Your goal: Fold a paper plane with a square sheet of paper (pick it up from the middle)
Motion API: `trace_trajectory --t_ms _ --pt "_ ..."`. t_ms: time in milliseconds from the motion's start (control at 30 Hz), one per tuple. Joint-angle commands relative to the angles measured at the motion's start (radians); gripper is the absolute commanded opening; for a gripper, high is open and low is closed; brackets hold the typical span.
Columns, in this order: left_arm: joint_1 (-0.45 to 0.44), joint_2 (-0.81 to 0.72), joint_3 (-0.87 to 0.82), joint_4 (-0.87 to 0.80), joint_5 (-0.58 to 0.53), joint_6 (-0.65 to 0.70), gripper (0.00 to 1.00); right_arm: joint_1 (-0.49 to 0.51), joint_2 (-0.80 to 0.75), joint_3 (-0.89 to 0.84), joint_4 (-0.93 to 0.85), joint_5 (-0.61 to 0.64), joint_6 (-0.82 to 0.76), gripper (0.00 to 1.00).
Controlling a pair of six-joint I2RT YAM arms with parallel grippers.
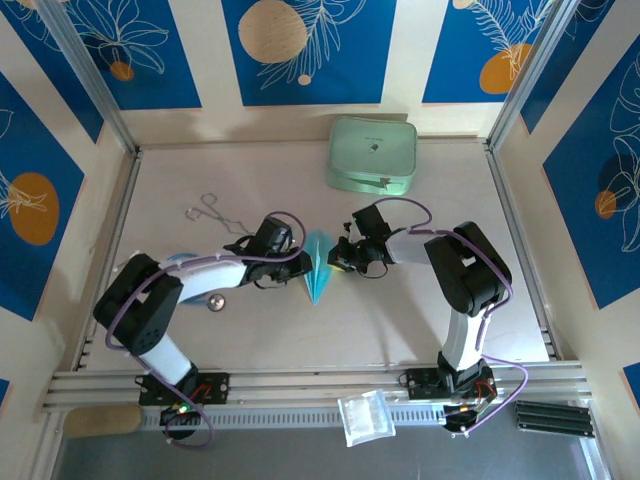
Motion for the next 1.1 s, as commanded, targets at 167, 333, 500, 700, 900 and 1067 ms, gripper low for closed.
trace_trajectory --t_ms 167,333,500,700,900,1067 --pt "-0.017 0.065 0.049 -0.016 0.021 0.03 0.27 0.008 0.011 0.014 -0.012 -0.016 -0.001 0.08" --pt "-0.029 0.071 0.058 -0.029 0.025 0.05 0.29 0.009 0.002 0.02 -0.013 -0.028 0.001 0.08" --pt "-0.071 0.082 0.103 -0.131 -0.036 0.108 0.29 0.007 -0.02 0.034 -0.028 -0.051 0.013 0.08" --pt "-0.104 0.102 0.132 -0.177 -0.058 0.141 0.33 0.007 -0.051 0.072 -0.098 -0.068 0.025 0.08" --pt "-0.114 0.127 0.159 -0.186 -0.061 0.149 0.34 0.012 -0.058 0.071 -0.094 -0.082 0.039 0.08" --pt "-0.116 0.147 0.18 -0.194 -0.063 0.147 0.35 0.013 -0.055 0.071 -0.089 -0.081 0.041 0.08"
